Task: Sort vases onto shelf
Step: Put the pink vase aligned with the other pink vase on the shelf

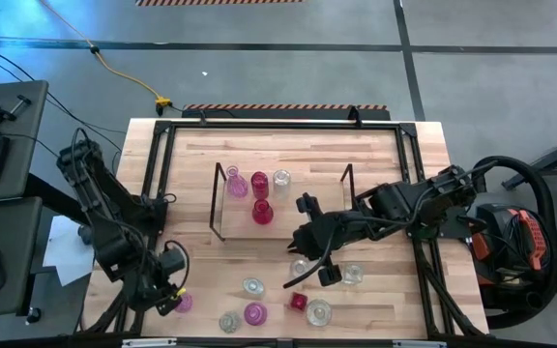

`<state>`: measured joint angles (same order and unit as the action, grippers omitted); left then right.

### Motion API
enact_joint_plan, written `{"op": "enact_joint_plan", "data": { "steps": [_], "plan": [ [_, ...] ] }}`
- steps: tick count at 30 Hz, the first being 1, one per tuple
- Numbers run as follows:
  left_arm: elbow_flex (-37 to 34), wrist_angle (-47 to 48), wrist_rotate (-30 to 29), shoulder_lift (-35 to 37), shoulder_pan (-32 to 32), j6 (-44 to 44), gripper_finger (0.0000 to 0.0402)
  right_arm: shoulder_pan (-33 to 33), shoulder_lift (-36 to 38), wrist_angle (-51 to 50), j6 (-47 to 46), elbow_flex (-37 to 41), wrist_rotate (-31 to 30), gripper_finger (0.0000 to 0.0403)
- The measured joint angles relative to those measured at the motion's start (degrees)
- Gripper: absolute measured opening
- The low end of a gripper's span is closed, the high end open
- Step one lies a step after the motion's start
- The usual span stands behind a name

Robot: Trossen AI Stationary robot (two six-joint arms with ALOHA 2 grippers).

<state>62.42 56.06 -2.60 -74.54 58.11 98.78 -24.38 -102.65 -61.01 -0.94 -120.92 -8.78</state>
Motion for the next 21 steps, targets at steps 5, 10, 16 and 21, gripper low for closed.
{"op": "enact_joint_plan", "data": {
  "steps": [5, 10, 16, 21],
  "plan": [
    [0.0, -0.7, 3.6, -2.3, 0.0, 0.0, 0.0202, 0.0, 0.0, 0.0, 0.9, 0.0, 0.0, 0.0016],
    [0.0, -0.9, 3.9, -4.3, 0.0, -0.3, 0.0202, 0.0, 0.0, -0.7, 0.9, 0.0, 0.1, 0.0016],
    [0.0, -0.5, 3.9, -6.5, 0.0, -0.4, 0.0202, 0.0, 0.0, -1.0, 1.0, 0.0, 0.2, 0.0016],
    [0.0, 0.0, 3.9, -7.8, 0.0, -1.0, 0.0202, 0.0, 0.0, -1.0, 1.2, 0.0, 0.8, 0.0016]
  ]
}}
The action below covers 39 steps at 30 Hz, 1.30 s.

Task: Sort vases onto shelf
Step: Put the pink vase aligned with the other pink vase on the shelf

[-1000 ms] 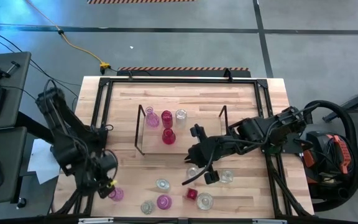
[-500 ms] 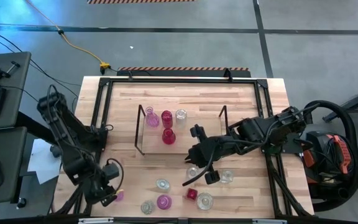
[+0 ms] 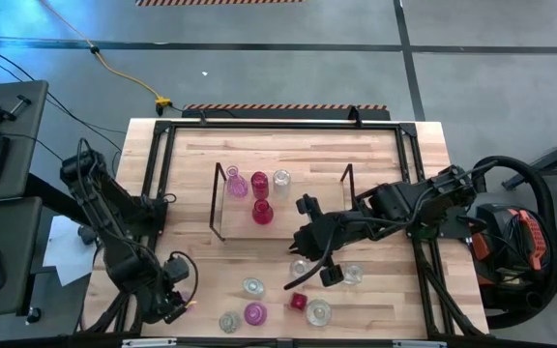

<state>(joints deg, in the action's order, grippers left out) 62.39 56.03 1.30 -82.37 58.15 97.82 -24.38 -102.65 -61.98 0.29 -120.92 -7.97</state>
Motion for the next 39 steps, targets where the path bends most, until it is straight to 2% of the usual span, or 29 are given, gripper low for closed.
{"op": "enact_joint_plan", "data": {
  "steps": [17, 26, 34, 39],
  "plan": [
    [-1.9, -0.2, 0.5, -1.1, -0.1, 0.6, 0.0193, 0.0, 0.0, 0.0, 0.0, 0.0, 0.0, 0.0016],
    [-1.9, -0.8, 0.4, -3.6, -0.1, -1.0, 0.0124, 0.0, 0.0, 0.0, 0.0, 0.0, 0.0, 0.0016],
    [-1.9, -1.2, 0.5, -2.8, -0.3, -2.0, 0.0020, 0.0, 0.0, 0.0, 0.0, 0.0, 0.0, 0.0016],
    [-2.0, -1.9, 0.5, -1.7, -1.3, -2.5, 0.0022, 0.0, 0.0, 0.1, 0.0, 0.0, 0.0, 0.0016]
  ]
}}
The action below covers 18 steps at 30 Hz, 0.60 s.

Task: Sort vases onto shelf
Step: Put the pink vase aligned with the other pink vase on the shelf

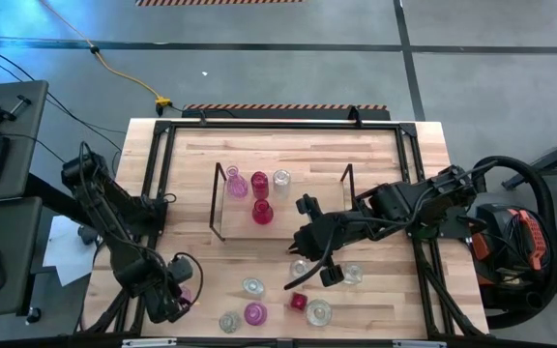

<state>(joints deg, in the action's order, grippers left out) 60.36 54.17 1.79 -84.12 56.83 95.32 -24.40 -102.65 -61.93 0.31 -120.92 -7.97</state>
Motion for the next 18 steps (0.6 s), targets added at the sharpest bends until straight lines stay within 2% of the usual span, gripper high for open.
{"op": "enact_joint_plan", "data": {
  "steps": [10, 18],
  "plan": [
    [0.0, -0.5, 1.0, 3.0, -5.4, -4.7, 0.0015, 0.0, 0.0, 0.0, 0.1, 0.0, 0.0, 0.0016],
    [2.2, 2.3, 1.0, 4.6, -13.4, -14.2, 0.0019, 0.0, 0.0, -0.4, 0.1, 0.0, 0.0, 0.0016]
  ]
}}
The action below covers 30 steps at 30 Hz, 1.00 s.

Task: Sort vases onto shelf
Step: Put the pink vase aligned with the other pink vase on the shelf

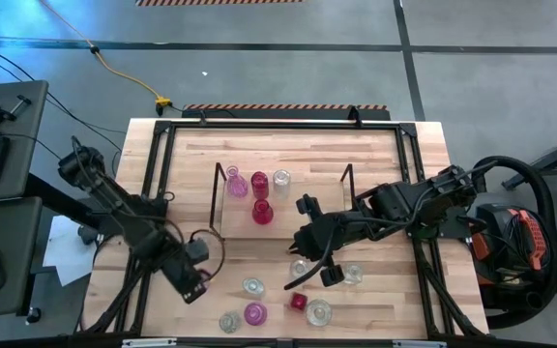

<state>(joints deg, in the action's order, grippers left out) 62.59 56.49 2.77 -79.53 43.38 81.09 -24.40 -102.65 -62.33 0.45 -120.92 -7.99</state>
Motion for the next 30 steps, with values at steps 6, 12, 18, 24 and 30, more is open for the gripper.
{"op": "enact_joint_plan", "data": {
  "steps": [6, 12, 18, 24, 30],
  "plan": [
    [1.8, 1.1, -0.4, 0.0, -6.5, -7.7, 0.0018, 0.0, 0.0, -0.2, 0.0, 0.0, 0.0, 0.0016],
    [5.4, 1.2, -0.4, 0.0, -12.3, -13.9, 0.0018, 0.0, 0.0, -1.1, 0.0, 0.0, 0.0, 0.0016],
    [10.8, 1.0, 0.5, 0.0, -17.7, -21.2, 0.0019, 0.0, 0.0, -1.6, 0.4, 0.0, 0.0, 0.0016],
    [16.6, 1.1, 5.6, -1.7, -21.6, -31.2, 0.0019, 0.1, 0.0, -1.6, 1.1, 0.0, -0.1, 0.0016],
    [21.3, 6.8, 10.5, -5.8, -25.5, -43.7, 0.0019, 0.7, 0.0, -1.9, 0.8, 0.0, -1.0, 0.0016]
  ]
}}
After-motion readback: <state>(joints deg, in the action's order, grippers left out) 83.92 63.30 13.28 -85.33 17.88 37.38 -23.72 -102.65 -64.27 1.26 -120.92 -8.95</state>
